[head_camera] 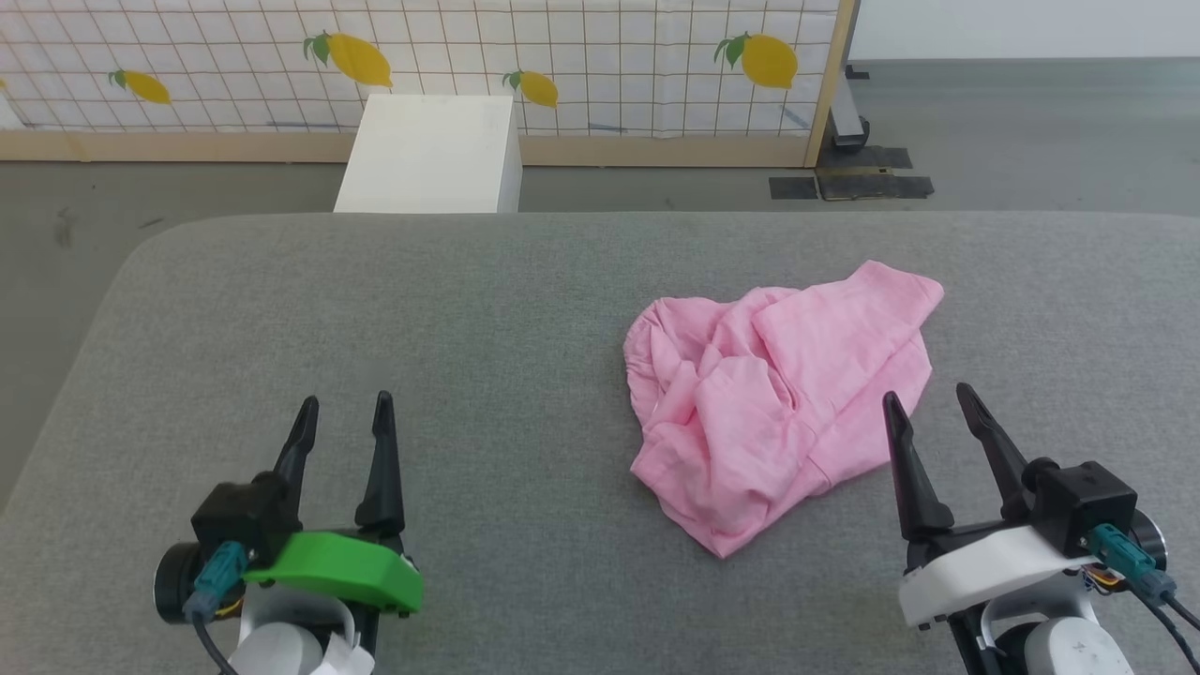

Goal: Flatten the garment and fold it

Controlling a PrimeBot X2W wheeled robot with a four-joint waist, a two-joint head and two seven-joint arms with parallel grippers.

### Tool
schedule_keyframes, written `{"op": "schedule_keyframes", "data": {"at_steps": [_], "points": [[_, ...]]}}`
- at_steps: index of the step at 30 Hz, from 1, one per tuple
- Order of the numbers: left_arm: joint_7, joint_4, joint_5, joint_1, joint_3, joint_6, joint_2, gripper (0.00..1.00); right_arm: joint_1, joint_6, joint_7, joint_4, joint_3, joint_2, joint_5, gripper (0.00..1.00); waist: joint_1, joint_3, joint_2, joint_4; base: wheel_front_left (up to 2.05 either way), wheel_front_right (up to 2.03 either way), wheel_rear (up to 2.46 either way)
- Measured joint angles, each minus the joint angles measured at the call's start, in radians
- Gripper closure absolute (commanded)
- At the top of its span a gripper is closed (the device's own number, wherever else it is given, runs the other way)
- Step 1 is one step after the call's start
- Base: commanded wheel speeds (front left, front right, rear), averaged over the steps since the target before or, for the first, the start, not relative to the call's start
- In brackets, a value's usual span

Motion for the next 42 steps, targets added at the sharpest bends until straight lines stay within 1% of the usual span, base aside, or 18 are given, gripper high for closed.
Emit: {"op": "schedule_keyframes", "data": {"at_steps": [6,9,11,13,15,18,21,22,26,29,33,34,35,36,39,42], "points": [[0.0,-0.01,0.03,0.017,0.039,-0.03,-0.031,0.0,0.001,0.0,0.009,-0.01,0.024,0.0,-0.011,0.0,0.0,0.004,0.0,0.006,0.0,0.0,0.0],[0.0,-0.011,0.056,0.02,0.053,-0.046,-0.046,0.0,-0.007,0.0,0.036,-0.019,0.091,-0.002,-0.028,0.0,0.0,0.006,0.0,0.008,0.0,0.0,0.0],[0.0,-0.012,0.067,0.021,0.06,-0.053,-0.058,0.0,-0.033,0.0,0.069,-0.016,0.176,-0.002,-0.044,0.0,0.0,0.009,0.0,0.008,0.0,0.0,0.0],[0.0,-0.012,0.072,0.021,0.066,-0.058,-0.065,0.0,-0.071,0.0,0.121,0.005,0.26,-0.001,-0.063,0.0,0.0,0.013,0.0,0.009,0.0,0.0,0.0],[0.0,-0.012,0.076,0.021,0.073,-0.067,-0.076,0.0,-0.111,0.0,0.204,0.053,0.336,0.002,-0.075,0.0,0.0,0.019,0.0,0.012,0.0,0.0,0.0],[0.0,-0.012,0.08,0.02,0.078,-0.079,-0.088,0.0,-0.171,0.0,0.316,0.132,0.406,0.002,-0.099,0.0,0.0,0.03,0.0,0.021,0.0,0.0,0.0],[0.0,-0.012,0.084,0.016,0.079,-0.09,-0.096,0.0,-0.228,0.0,0.407,0.202,0.442,0.0,-0.133,0.0,0.0,0.042,0.0,0.036,0.0,0.0,0.0],[0.0,-0.011,0.086,0.009,0.079,-0.099,-0.107,0.0,-0.284,0.0,0.458,0.258,0.471,0.001,-0.171,0.0,0.0,0.057,0.0,0.055,0.0,0.0,0.0],[0.0,-0.011,0.088,-0.011,0.073,-0.107,-0.116,0.0,-0.339,0.0,0.521,0.341,0.48,0.001,-0.257,0.0,0.0,0.081,0.0,0.083,0.0,0.0,0.0],[0.0,-0.011,0.089,-0.023,0.07,-0.115,-0.119,0.0,-0.365,0.0,0.54,0.389,0.484,0.001,-0.303,0.0,0.0,0.101,0.0,0.101,0.0,0.0,0.0],[0.0,-0.005,0.089,-0.029,0.065,-0.116,-0.122,0.0,-0.384,0.0,0.566,0.443,0.459,0.001,-0.333,0.0,0.0,0.123,0.0,0.122,0.0,0.0,0.0],[0.0,-0.004,0.089,-0.03,0.064,-0.117,-0.123,0.0,-0.384,0.0,0.564,0.453,0.446,0.001,-0.335,0.53,0.0,0.127,0.0,0.126,0.0,0.0,0.0],[0.0,-0.003,0.089,-0.031,0.063,-0.119,-0.123,0.0,-0.384,0.0,0.555,0.456,0.434,0.002,-0.332,0.7,0.0,0.129,0.0,0.129,0.0,0.0,0.0],[0.0,-0.001,0.089,-0.031,0.062,-0.121,-0.123,0.0,-0.384,0.0,0.537,0.456,0.421,0.001,-0.324,1.0,0.0001,0.131,0.0,0.132,0.0,0.0,0.0],[0.0,0.005,0.089,-0.031,0.061,-0.124,-0.124,0.0,-0.382,0.0,0.466,0.442,0.378,0.001,-0.27,1.0,0.0001,0.128,0.0,0.133,0.0,0.0,0.0],[0.0,0.012,0.093,-0.03,0.061,-0.125,-0.125,0.0,-0.365,0.0,0.405,0.378,0.337,0.0,-0.188,1.0,0.0001,0.113,0.0,0.129,0.0,0.0,0.0]]}}
